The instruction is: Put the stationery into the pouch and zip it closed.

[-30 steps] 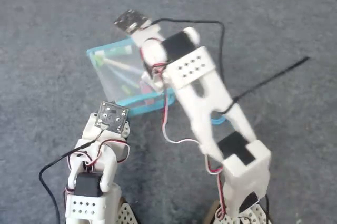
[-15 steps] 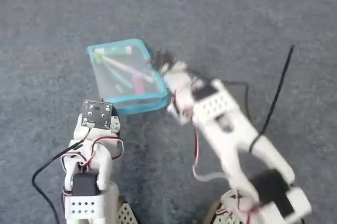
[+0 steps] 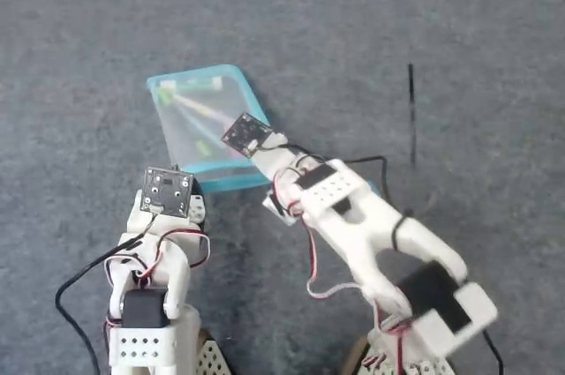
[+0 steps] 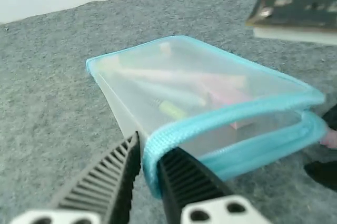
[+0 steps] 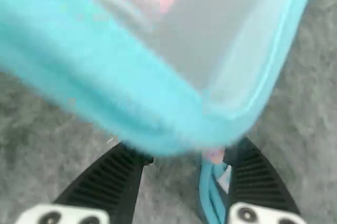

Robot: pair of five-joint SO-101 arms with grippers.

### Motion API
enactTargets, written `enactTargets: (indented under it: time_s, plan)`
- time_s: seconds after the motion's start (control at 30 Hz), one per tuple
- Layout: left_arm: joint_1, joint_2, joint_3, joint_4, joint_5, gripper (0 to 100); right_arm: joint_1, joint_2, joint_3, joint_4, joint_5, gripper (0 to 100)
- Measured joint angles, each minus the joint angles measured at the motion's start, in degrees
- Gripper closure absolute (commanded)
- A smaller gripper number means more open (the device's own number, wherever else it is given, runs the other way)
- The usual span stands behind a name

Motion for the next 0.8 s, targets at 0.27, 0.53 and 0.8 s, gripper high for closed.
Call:
enactTargets:
  time_s: [0.27,0.53,0.8]
  plan:
    - [0.0,0.0,0.0,0.53,0.0,99,5.1,7.47,-10.46,3.52,-0.18,96.9]
    - [-2.2,0.0,0.0,0.53,0.0,99,8.0,-6.95,-9.49,13.45,-4.48,99.1]
    - [-9.14,0.0,0.0,-2.9,1.14,99,5.27,-46.42,11.43,13.8,-4.57,99.1]
